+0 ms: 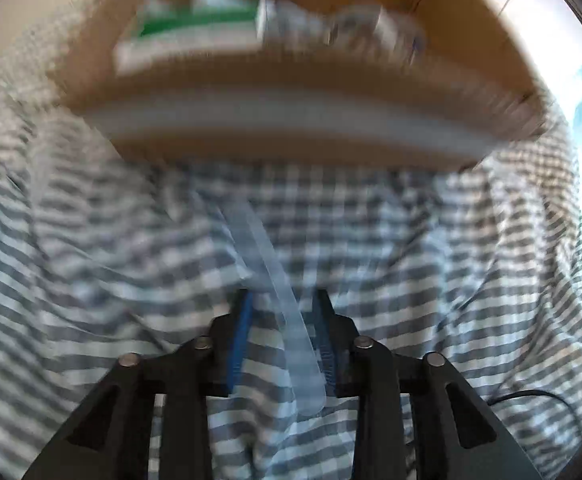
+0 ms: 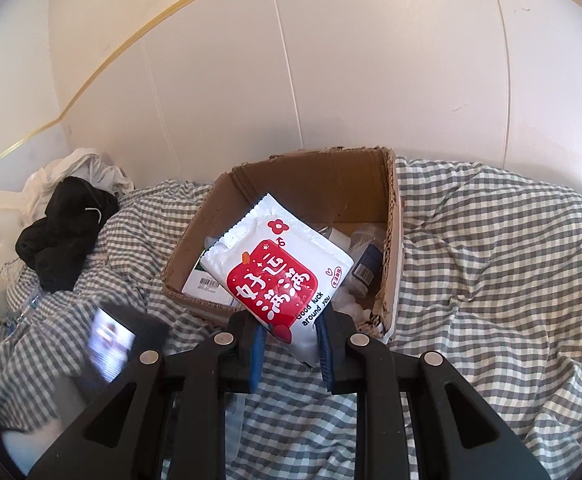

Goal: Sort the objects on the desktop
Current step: 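Lift comb and sachet and carry them over the box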

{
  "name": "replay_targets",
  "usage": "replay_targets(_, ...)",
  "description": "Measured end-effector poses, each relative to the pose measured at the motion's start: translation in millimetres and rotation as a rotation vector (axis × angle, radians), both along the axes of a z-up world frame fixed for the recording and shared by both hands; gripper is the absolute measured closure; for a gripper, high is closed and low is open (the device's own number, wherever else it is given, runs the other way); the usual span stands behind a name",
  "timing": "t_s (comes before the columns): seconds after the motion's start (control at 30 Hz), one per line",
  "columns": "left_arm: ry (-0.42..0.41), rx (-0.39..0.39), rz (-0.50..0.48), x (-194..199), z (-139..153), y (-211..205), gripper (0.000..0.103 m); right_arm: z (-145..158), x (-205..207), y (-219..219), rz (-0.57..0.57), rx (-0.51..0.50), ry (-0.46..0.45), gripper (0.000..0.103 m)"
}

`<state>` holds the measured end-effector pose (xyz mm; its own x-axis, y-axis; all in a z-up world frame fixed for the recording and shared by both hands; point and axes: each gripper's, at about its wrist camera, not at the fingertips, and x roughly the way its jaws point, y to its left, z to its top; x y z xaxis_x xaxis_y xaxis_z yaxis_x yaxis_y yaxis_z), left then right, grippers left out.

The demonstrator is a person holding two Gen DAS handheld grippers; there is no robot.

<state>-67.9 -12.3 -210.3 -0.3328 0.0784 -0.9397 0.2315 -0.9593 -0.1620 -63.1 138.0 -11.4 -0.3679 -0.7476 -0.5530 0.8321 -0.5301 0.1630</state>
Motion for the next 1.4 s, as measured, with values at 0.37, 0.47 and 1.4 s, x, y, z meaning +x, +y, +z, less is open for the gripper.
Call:
replay_targets(0.37,0.021,-0.023,-0.002,-4,-10,1,0.076,11,-8,-6,0.008,-0.025,0.021,0.082)
replay_targets(0.47,0.072,-0.044,-0.012,6,15,7,0.099,19,-7,-6,0.006,-0.037,0.04,0.082)
replay_targets(1.4,0.34,-0.083,0.033,57,152,-17,0.099,78,0,-11,0.017,-0.143,0.15,0.082)
